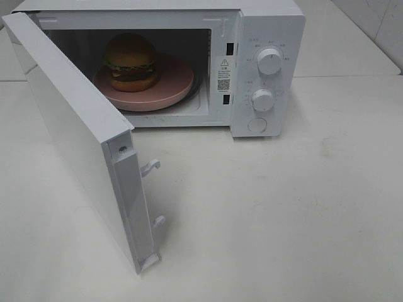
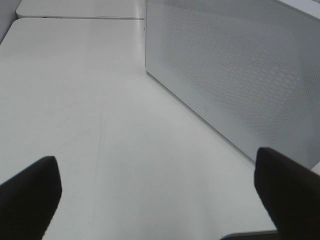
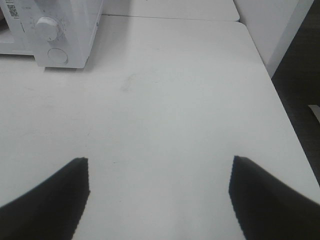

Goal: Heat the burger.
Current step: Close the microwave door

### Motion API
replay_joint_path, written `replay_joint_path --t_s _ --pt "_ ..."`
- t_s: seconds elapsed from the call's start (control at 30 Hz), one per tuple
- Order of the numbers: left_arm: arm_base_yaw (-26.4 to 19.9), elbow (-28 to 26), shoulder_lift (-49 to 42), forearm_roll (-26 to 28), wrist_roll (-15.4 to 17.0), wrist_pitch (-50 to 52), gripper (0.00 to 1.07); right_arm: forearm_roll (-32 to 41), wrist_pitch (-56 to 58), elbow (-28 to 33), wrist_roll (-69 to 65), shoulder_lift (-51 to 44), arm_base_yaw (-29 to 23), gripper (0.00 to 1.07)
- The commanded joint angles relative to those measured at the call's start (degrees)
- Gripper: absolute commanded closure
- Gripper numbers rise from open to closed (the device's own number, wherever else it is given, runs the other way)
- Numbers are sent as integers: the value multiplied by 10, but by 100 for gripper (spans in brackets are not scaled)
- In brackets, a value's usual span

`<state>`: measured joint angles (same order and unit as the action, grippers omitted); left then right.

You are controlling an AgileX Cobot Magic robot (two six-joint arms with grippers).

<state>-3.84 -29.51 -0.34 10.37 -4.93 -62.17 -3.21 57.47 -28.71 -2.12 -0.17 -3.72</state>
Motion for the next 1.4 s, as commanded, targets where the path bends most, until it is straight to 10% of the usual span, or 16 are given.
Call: replay_joint_path --t_s 0.03,0.6,0.9,1.17,1.4 --pt "-1 0 -5 6 3 8 9 -3 -5 1 4 -19 3 33" --pt "-1 -19 45 9 5 57 10 -3 -5 1 4 -19 3 33" --pt "-1 -17 117 8 5 124 47 -3 -5 1 4 -19 3 33" --pt "-1 -12 220 9 5 205 101 -3 -5 1 4 -19 3 33" --pt "-1 24 279 14 2 324 107 -3 -5 1 4 -19 3 33"
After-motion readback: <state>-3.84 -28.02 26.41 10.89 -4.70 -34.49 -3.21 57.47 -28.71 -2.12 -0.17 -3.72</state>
